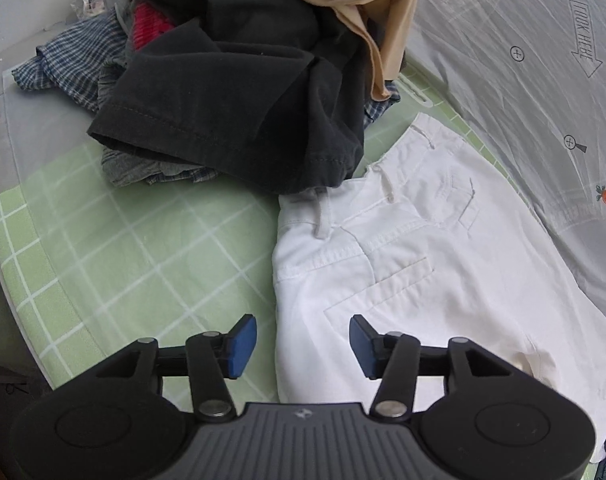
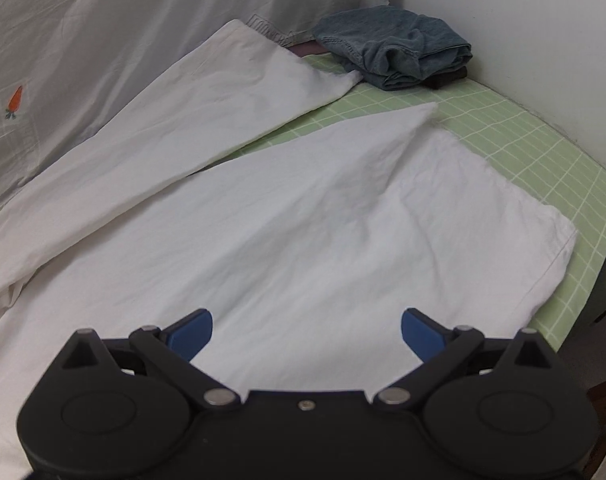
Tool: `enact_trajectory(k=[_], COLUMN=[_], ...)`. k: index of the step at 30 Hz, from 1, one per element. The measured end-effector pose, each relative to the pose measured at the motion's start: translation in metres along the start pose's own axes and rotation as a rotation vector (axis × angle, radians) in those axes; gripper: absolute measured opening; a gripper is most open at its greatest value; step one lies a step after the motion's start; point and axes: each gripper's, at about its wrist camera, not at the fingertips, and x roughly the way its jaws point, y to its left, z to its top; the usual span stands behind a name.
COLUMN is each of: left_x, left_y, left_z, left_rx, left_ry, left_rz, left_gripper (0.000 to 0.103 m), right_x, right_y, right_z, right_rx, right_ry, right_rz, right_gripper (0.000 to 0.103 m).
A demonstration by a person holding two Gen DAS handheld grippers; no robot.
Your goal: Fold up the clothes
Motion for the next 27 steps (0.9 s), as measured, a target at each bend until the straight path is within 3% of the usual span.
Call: enact_trajectory(k=[3,7,12,18,20,21,24,26,27], left_x=[-0.015,-0.021,-0.022,-0.028,-0.031,-0.032,-0.036,-0.037,-0.037], left_y=[-0.019,-0.058,-0.107,-0.159,-0.169,-0.174,-0.184,-0.190,-0.192], left_z=[-0.022,-0.056,-0.098,-0.137,-0.145,-0.148,-0.154,-0.155,-0.155], left_rx=[0.021,0.083,0.118,0.200,0.212,0.217,0.237,0.242,0.242], left_ry=[-0.036,-0.050,-0.049,-0.044,-0.033,-0.029,-0.032,-0.032,-0.032], left_rz=[-0.001,0.018,0.021,0.023,0.020,0.020,0.030,0.029,0.028], left_gripper=[0.069,0.077,0.084,0.084,0.084,0.084,0.084,0.085,0.085], right_x=[0.023,0.047,0.081,0.119,0.130,0.136,0.137,0.134,0.132], right_y=[-0.051,-0.102,-0.154,-0.179,-0.184,-0.186,-0.193,-0.195,-0.197], right_z=[0.028,0.056,0.082,0.097,0.102,0.104,0.106,0.106,0.106], right_rx=[0.131,0.158,0.097,-0.054,-0.066,-0.067,-0.052,-0.061,-0.065], right_ry=[-0.020,-0.056,-0.056,-0.029,0.007,0.032,0.045,0.047,0.046], right_rz=[-0.039,-0.048,-0.071,-0.085,-0.086,-0.090,-0.050,-0.036,-0.028], right_gripper=[0.102,0.102,0.102,0.101,0.091,0.076,0.066,0.049,0.035])
